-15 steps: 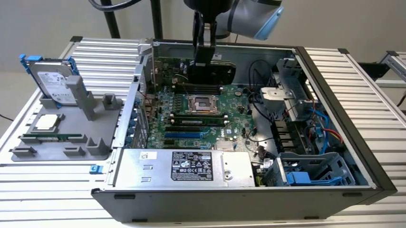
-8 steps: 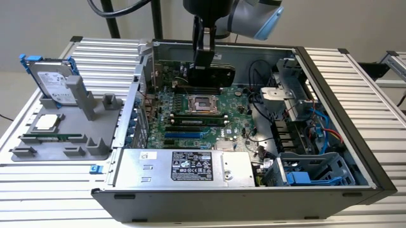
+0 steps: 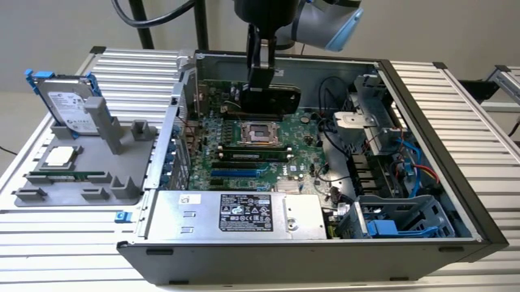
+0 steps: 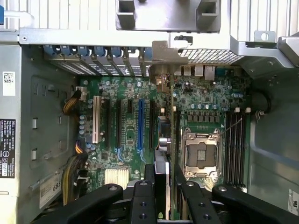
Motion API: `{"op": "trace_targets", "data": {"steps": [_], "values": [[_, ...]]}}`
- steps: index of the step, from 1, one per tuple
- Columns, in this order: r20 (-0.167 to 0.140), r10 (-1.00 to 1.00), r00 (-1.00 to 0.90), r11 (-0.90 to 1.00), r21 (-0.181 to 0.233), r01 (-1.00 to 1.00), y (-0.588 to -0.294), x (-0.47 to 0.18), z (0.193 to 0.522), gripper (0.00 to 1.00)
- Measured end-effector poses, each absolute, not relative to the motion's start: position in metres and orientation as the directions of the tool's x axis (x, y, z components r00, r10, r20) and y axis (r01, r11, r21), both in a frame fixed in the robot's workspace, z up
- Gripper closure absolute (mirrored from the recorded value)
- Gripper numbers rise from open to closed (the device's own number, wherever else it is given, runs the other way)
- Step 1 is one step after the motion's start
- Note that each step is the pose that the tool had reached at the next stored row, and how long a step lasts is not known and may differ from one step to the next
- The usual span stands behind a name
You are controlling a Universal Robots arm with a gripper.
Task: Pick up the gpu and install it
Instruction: 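Insert the gpu into the slot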
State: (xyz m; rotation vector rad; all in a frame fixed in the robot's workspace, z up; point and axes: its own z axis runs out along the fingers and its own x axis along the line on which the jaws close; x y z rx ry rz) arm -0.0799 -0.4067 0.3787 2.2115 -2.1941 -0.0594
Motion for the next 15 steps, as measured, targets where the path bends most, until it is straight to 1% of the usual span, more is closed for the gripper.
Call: {"op": "trace_targets", "data": {"steps": [15], "values": [[-0.006, -1.0, 0.008, -0.008, 0.045, -0.999, -0.4067, -0.0799, 0.3759, 1.0]]}}
